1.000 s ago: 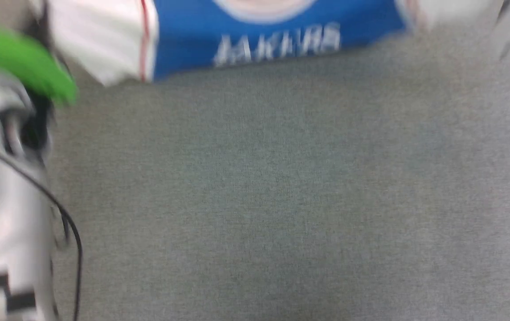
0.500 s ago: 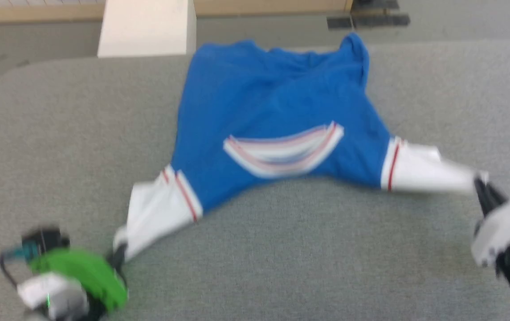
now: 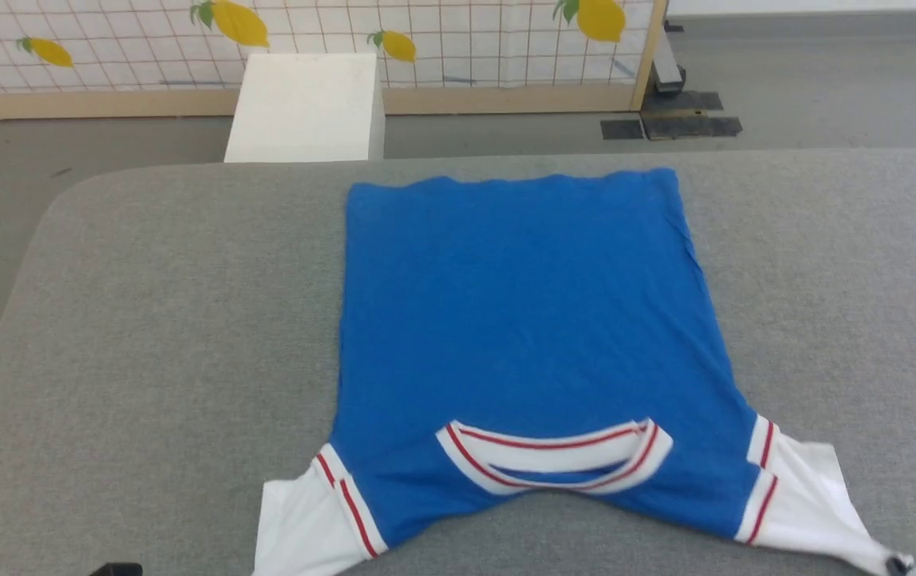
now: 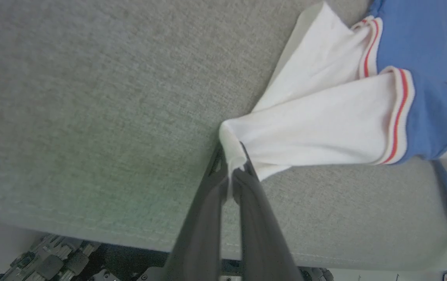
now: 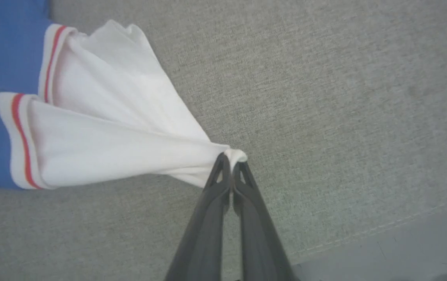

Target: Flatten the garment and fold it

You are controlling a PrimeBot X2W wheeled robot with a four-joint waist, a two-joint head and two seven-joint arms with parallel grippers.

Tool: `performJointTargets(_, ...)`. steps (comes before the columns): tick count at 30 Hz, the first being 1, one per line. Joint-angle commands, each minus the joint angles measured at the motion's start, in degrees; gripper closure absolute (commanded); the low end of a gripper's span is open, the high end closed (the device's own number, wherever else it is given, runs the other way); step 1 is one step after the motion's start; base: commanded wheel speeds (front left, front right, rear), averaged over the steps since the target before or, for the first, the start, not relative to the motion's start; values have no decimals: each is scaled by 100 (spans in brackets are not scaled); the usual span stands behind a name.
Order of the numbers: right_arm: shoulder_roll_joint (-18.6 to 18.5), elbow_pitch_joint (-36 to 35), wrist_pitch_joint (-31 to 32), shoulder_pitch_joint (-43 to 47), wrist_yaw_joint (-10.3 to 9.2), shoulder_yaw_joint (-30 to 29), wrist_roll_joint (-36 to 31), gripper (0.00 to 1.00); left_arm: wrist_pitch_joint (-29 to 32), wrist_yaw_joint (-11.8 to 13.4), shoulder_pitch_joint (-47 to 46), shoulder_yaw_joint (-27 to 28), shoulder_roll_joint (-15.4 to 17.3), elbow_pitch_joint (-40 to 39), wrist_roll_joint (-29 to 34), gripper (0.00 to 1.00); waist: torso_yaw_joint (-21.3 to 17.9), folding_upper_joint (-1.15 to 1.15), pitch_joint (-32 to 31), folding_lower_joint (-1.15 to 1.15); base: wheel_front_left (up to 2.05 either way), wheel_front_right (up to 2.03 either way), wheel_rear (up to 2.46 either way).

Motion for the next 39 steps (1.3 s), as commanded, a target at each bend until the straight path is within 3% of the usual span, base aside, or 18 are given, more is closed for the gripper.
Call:
performJointTargets(1,3,106,68,86,-10,-68,56,100,7,61,196,-49,-31,158,42,100,27,30,-24,1,0,0,0)
performJointTargets(3,7,360,123,106,-10,-97,261,100,-6,52,214,-116,-73,233,28,100,41,30,-29,1,0,0,0)
performJointTargets(6,9,1294,12,-88,-10,46,581,100,-103,-4,100,-288,-167,398,-43,100,59,30,-5,1,0,0,0)
performJointTargets(10,10,1494,17,-166,-10,94,679,100,-117,-25,71,-310,-154,406,-46,100,56,30,-41,1,0,0,0)
performJointTargets(12,10,1457,-40,-186,-10,115,710,69,-132,-26,76,-318,-141,380,-32,100,55,30,-56,1,0,0,0)
performJointTargets(13,10,1395,-86,-192,-10,139,733,0,-142,-25,83,-316,-141,359,-37,100,55,30,-60,1,0,0,0)
performJointTargets(17,10,933,-339,-222,-10,249,731,0,-157,-30,115,-312,-139,267,-63,100,64,30,-52,1,0,0,0)
performJointTargets(21,10,306,-1009,-481,-10,340,881,0,-162,-32,99,-346,-116,162,-35,100,121,30,34,1,0,0,0)
performJointTargets(26,10,35,-1870,-1267,-10,515,765,0,-152,-25,-44,-424,-129,12,-24,100,232,30,270,1,0,0,0)
performJointTargets(33,-280,736,-2603,-2868,-10,801,475,0,-164,-18,-330,-546,-119,-201,67,100,498,30,767,1,0,0,0)
performJointTargets(39,-799,1845,-2391,-4362,-10,909,240,0,-228,-56,-673,-648,-135,-416,111,100,779,30,1472,1,0,0,0)
